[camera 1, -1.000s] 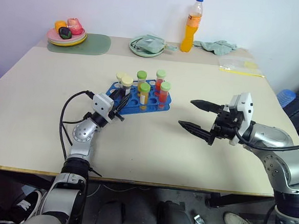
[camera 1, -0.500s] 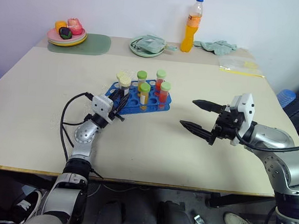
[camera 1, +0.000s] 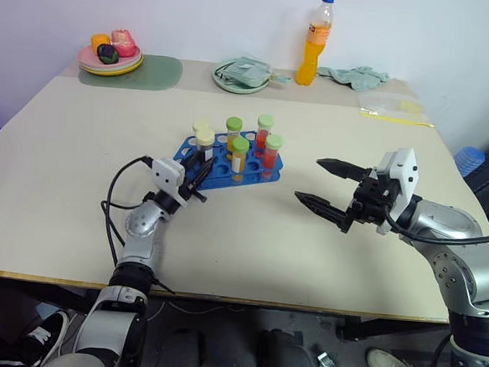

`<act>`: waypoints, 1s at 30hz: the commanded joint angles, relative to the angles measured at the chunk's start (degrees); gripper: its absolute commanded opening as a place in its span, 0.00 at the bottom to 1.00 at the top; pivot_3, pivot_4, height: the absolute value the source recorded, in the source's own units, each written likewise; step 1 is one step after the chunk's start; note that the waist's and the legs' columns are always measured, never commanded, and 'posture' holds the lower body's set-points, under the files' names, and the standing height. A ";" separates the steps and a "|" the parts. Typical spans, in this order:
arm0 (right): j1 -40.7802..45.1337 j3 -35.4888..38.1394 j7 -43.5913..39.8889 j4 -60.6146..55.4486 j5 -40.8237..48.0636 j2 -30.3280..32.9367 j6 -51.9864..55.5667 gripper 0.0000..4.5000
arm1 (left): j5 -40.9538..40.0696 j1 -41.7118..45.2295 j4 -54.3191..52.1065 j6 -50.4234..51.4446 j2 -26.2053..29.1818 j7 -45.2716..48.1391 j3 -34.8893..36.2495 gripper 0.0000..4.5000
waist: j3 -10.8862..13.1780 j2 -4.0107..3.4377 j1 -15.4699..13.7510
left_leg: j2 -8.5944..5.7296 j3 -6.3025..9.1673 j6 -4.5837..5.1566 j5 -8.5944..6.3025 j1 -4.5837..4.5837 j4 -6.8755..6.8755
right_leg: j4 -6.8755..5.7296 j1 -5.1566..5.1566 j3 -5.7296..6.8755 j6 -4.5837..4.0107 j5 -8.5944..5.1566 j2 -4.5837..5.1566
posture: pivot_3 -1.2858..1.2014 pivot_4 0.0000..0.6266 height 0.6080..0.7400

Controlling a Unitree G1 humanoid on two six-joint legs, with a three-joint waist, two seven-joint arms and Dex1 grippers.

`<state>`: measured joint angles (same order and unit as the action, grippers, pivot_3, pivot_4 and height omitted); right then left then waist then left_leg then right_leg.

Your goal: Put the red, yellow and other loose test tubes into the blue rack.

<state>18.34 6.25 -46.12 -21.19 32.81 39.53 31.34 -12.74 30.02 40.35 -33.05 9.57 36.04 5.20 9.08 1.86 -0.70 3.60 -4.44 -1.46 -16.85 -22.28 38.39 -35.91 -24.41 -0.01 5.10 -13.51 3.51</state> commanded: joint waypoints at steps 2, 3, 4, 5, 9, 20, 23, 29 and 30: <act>0.94 1.14 0.44 -2.06 0.29 0.31 -0.49 1.00 | -0.47 1.85 0.82 -0.43 -0.35 1.23 -0.07 0.17 | 0.00 0.00 -0.02 | 0.00 0.00 0.00 0.00 -0.01 0.00 | 0.02 0.00 0.00 0.00 0.00 0.00 | 0.52 0.24 1.00; 0.93 1.14 0.51 -2.03 0.22 0.30 -0.56 1.00 | -0.73 1.85 0.79 0.12 -0.15 2.43 -0.37 0.17 | 0.00 0.00 -0.03 | 0.00 0.00 0.00 0.00 -0.02 0.00 | 0.03 0.00 0.00 0.00 0.00 0.00 | 0.52 0.24 1.00; 0.89 1.15 0.57 -2.02 0.22 0.30 -0.57 1.00 | -2.01 1.63 0.24 1.58 -0.05 4.25 -0.37 0.17 | 0.00 0.00 -0.02 | 0.00 0.00 0.00 0.00 -0.02 0.00 | 0.02 0.00 0.00 0.00 0.00 0.00 | 0.52 0.24 1.00; 0.85 1.15 0.62 -1.98 0.18 0.28 -0.63 1.00 | -3.84 1.23 -0.89 4.12 -0.04 5.81 -0.03 0.28 | 0.00 0.00 -0.02 | 0.00 0.01 0.00 0.00 -0.02 0.00 | 0.02 0.00 0.00 0.00 0.00 0.00 | 0.52 0.24 1.00; 0.59 1.05 0.85 -2.06 0.11 0.14 -0.75 1.00 | -5.20 -0.22 -4.86 6.01 0.97 6.24 0.99 0.75 | 0.00 0.00 0.03 | 0.00 0.01 0.01 0.00 -0.03 0.00 | 0.04 0.00 0.00 0.00 0.00 0.00 | 0.52 0.24 1.00; -0.96 1.33 0.82 -3.65 0.90 0.65 0.31 1.00 | -26.50 -16.11 -37.14 41.06 20.90 23.87 4.30 1.00 | 0.01 -0.02 1.63 | 0.11 0.05 0.00 0.00 0.06 -0.06 | -0.08 -0.01 0.00 -0.03 -0.02 -0.07 | 0.52 0.24 1.00; -3.47 2.48 -0.37 -4.42 1.19 1.69 0.13 1.00 | -28.40 -17.35 -37.73 43.73 29.37 30.84 7.62 1.00 | 0.02 -0.05 1.53 | 0.16 0.06 0.00 0.00 0.11 -0.12 | -0.09 -0.03 0.01 -0.28 -0.16 -0.14 | 0.52 0.24 1.00; -6.86 2.62 -2.09 -4.92 0.84 1.39 -1.80 1.00 | -30.38 -16.47 -33.92 48.04 39.50 43.63 11.43 1.00 | 0.03 -0.04 1.30 | 0.10 0.00 0.00 0.00 0.10 -0.13 | -0.01 -0.02 0.01 -0.48 -0.29 -0.04 | 0.52 0.24 1.00; -7.42 2.62 -2.54 -5.09 0.82 1.51 -2.13 1.00 | -30.51 -16.33 -33.59 48.16 40.15 44.66 11.93 1.00 | 0.04 -0.07 1.32 | 0.10 0.00 0.00 -0.01 0.09 -0.15 | 0.01 -0.02 0.02 -0.48 -0.29 -0.04 | 0.52 0.24 1.00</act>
<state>11.08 7.32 -47.85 -23.87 32.90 40.48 30.70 -41.87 12.83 6.88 14.71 48.65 78.36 14.86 9.13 1.79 0.62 3.70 -4.45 -1.46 -16.86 -22.19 38.23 -35.90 -24.45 0.00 4.62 -13.80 3.47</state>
